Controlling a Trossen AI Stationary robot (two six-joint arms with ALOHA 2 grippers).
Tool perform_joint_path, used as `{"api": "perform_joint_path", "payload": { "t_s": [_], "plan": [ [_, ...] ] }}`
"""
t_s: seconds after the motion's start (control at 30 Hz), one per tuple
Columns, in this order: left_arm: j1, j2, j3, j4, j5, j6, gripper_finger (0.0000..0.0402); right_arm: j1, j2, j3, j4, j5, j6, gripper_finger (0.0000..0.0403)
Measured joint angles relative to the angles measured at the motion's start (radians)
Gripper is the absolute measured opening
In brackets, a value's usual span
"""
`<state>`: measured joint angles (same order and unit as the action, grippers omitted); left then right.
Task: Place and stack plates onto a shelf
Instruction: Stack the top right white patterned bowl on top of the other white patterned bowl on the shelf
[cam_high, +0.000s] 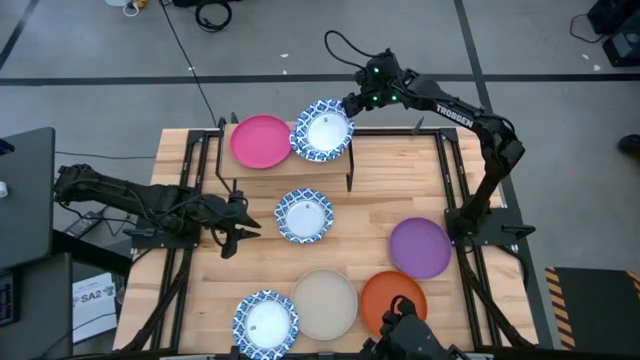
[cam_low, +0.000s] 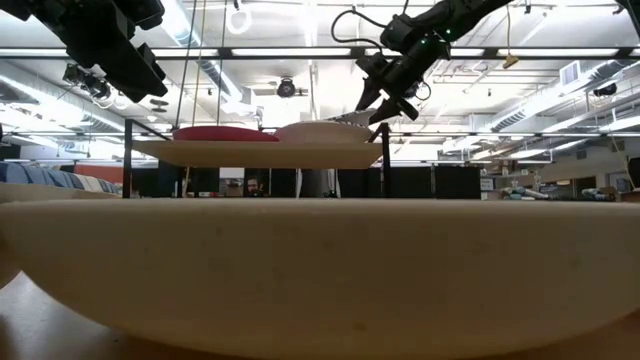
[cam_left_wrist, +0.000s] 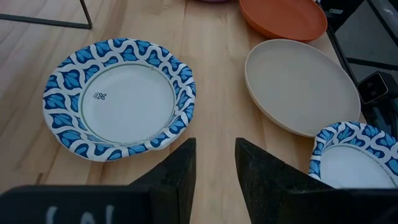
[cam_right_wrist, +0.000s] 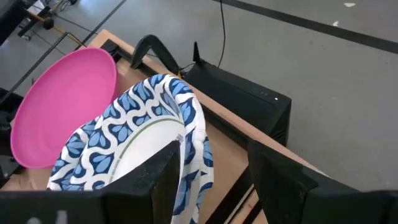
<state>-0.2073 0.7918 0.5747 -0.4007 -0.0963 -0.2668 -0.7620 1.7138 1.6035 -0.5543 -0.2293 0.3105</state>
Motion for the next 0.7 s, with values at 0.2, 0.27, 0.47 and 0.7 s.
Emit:
{"api": "perform_joint_path", "payload": {
  "t_s": [0.2, 0.27, 0.47, 0.7],
  "plan": [
    [0.000, 0.000, 0.000, 0.000, 0.000, 0.000, 0.0117, 0.000, -0.019, 0.000, 0.013, 0.005, 0.000, 0.0194],
    [0.000, 0.000, 0.000, 0.000, 0.000, 0.000, 0.0117, 0.000, -0.024, 0.000, 0.013, 0.002, 0.001, 0.0194],
    [0.000, 0.000, 0.000, 0.000, 0.000, 0.000, 0.0117, 0.022, -0.023, 0.000, -0.005, -0.002, 0.009, 0.0194],
    [0.000, 0.000, 0.000, 0.000, 0.000, 0.000, 0.0117, 0.044, -0.021, 0.000, -0.053, 0.057, 0.009, 0.0193]
  ]
}}
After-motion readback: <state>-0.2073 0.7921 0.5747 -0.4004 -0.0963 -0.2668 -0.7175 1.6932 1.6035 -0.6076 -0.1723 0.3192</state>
